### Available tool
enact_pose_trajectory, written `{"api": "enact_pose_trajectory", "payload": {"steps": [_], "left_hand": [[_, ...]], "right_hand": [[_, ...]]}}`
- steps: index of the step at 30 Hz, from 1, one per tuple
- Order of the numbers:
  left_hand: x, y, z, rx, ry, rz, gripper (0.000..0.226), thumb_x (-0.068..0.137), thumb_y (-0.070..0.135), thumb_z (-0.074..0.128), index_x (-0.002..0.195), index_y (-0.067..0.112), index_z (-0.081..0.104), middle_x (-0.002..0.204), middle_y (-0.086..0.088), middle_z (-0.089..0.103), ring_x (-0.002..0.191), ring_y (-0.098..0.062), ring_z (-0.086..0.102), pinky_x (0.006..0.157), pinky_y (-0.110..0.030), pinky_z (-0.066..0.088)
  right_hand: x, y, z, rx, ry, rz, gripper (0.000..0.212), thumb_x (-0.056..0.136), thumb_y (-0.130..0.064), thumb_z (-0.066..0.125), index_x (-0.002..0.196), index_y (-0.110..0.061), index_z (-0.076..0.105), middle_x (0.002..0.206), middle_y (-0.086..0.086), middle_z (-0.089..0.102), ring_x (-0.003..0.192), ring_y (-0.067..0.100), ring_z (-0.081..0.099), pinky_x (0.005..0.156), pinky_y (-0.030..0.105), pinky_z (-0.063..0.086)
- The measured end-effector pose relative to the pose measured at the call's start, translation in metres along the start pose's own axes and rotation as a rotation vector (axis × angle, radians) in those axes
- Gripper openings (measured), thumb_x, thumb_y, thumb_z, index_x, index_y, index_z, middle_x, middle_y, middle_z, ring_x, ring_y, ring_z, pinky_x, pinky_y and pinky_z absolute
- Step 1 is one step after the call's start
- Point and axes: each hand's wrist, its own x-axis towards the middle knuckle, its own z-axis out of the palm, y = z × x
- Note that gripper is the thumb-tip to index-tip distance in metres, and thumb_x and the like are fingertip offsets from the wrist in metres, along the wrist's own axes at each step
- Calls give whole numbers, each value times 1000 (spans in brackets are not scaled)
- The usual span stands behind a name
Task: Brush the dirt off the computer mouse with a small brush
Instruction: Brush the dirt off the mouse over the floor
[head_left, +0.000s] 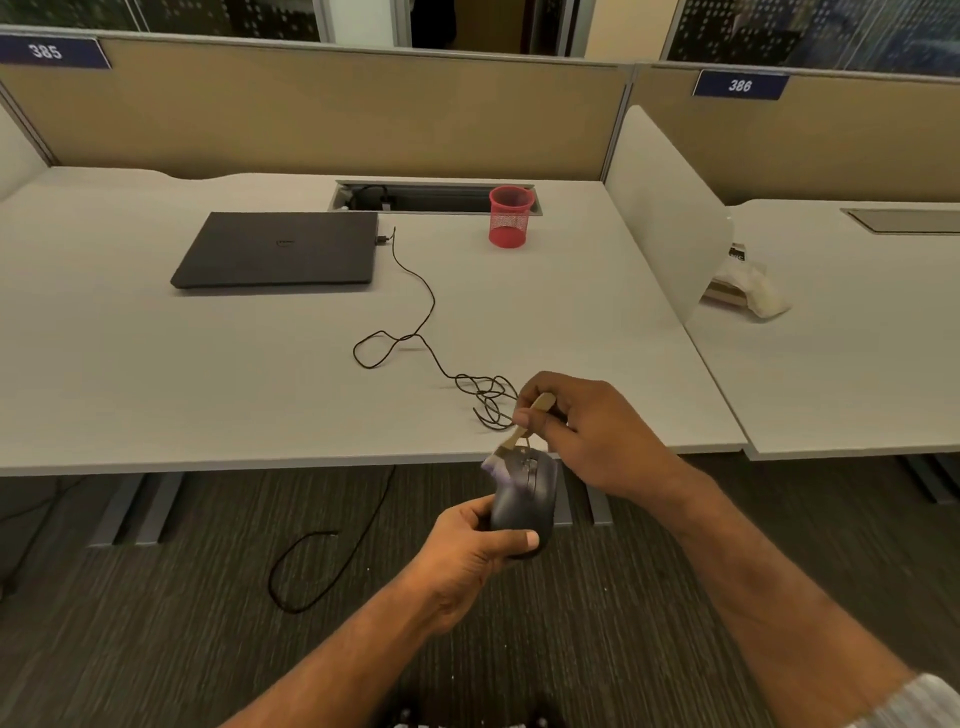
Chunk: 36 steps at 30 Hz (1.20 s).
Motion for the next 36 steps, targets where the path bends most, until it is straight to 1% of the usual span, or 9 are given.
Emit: {"api": "enact_pose_trajectory", "payload": {"steps": [5, 8, 12, 16, 22, 26, 29, 32, 36], "left_hand": [[4, 0, -3, 9, 29, 24, 45, 77, -13, 77, 118, 6, 74, 123, -13, 75, 115, -30, 73, 97, -41, 59], [6, -2, -2, 30, 47, 17, 46, 75, -11, 79, 118, 6, 73, 122, -12, 75, 114, -30, 73, 104, -46, 57], [6, -5, 1, 61, 43, 1, 49, 75, -10, 80, 119, 11, 74, 123, -9, 75, 116, -28, 72, 106, -49, 55], [7, -5, -2, 39, 54, 6, 49, 76, -9, 80, 120, 11, 74, 122, -8, 76, 116, -28, 72, 106, -49, 56], [9, -5, -5, 21, 49, 17, 48, 74, -8, 81, 119, 9, 76, 114, -5, 80, 110, -25, 75, 94, -38, 60], [10, -5, -3, 32, 50, 8, 55, 70, -5, 85, 121, 11, 74, 113, -4, 81, 110, -24, 76, 95, -38, 60], [11, -5, -3, 43, 53, 15, 54, 69, -4, 85, 119, 13, 75, 115, -4, 80, 112, -25, 75, 99, -42, 59], [12, -4, -5, 35, 59, 21, 53, 72, -6, 84, 120, 12, 74, 119, -6, 77, 112, -26, 74, 97, -40, 60], [9, -2, -4, 33, 43, 24, 54, 75, -7, 81, 124, 9, 70, 128, -11, 72, 117, -29, 71, 99, -40, 59]], "right_hand": [[2, -7, 1, -30, -18, -14, 9, 96, -35, 57, 92, -28, 60, 69, -15, 59, 62, -2, 53, 56, 14, 34], [7, -14, 15, -202, -116, 19, 14, 97, -38, 53, 101, -26, 61, 83, -11, 65, 75, 7, 58, 67, 27, 44], [21, -15, 16, -400, -6, 38, 19, 100, -35, 47, 109, -21, 57, 92, -1, 70, 81, 18, 62, 71, 33, 49], [24, -19, 7, -272, 34, 52, 16, 99, -36, 50, 102, -23, 58, 85, -4, 70, 76, 15, 62, 69, 31, 48], [23, -21, 1, -205, -203, 82, 14, 98, -36, 53, 97, -24, 60, 83, -5, 69, 78, 14, 64, 69, 32, 48], [23, -17, 11, -332, 21, 60, 16, 99, -33, 50, 101, -20, 59, 79, -5, 63, 75, 16, 60, 68, 31, 47], [26, -14, 8, -63, 139, 120, 14, 96, -25, 58, 87, -15, 63, 66, -5, 64, 60, 11, 61, 58, 28, 49], [32, -12, -2, 247, 114, 209, 14, 94, -20, 64, 84, -10, 66, 62, 6, 70, 46, 11, 61, 48, 22, 49], [33, -8, -13, 336, 100, 210, 24, 95, -25, 63, 85, -3, 63, 61, 9, 72, 45, 20, 62, 45, 17, 45]]}}
